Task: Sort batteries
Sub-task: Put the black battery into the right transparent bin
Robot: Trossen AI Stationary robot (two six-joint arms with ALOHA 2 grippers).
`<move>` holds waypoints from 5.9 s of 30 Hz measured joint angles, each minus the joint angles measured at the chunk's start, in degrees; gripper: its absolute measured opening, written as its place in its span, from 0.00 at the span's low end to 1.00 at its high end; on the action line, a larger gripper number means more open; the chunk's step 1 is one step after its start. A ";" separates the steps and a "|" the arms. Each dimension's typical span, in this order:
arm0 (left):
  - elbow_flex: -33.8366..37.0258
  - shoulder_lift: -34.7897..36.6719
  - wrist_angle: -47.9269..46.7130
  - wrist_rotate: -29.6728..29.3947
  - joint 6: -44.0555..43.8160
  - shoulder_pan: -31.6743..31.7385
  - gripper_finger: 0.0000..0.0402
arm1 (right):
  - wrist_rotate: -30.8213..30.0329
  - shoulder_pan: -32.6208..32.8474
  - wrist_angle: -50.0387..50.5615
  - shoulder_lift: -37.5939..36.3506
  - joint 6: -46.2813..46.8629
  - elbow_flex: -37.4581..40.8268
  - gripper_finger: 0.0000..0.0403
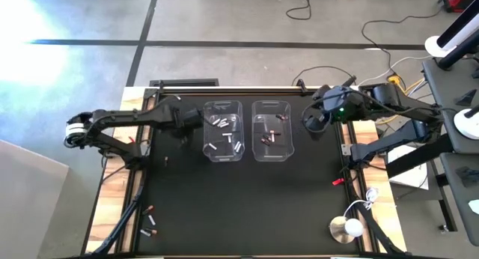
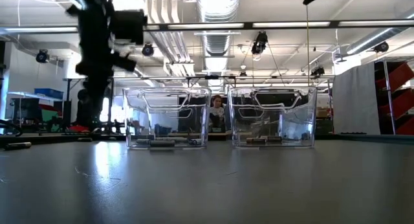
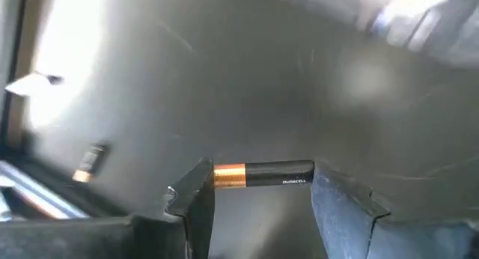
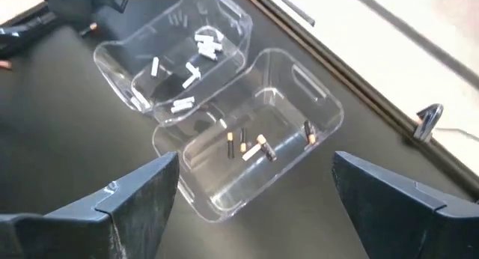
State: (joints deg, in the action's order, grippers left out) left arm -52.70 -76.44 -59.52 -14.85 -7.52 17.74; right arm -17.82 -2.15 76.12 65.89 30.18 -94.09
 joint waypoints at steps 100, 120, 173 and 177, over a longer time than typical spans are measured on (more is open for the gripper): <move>-4.92 7.12 2.49 3.44 -44.23 -22.83 0.58 | 3.82 4.20 -28.77 0.05 -1.62 23.43 0.76; 17.44 12.08 -0.94 3.77 -82.93 -26.58 0.58 | 1.10 9.95 -28.41 13.35 -5.39 9.64 0.68; 18.58 -4.58 11.05 8.26 -80.83 -26.49 0.07 | -0.18 0.61 -20.65 12.55 -25.32 9.49 0.58; 18.19 -3.81 11.58 8.20 -77.00 -26.49 0.06 | -0.16 0.61 -19.11 12.12 -24.78 9.49 0.60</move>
State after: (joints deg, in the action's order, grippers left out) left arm -34.51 -80.25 -47.94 -6.64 -84.52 -8.75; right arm -17.98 -1.54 57.01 78.00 5.40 -84.60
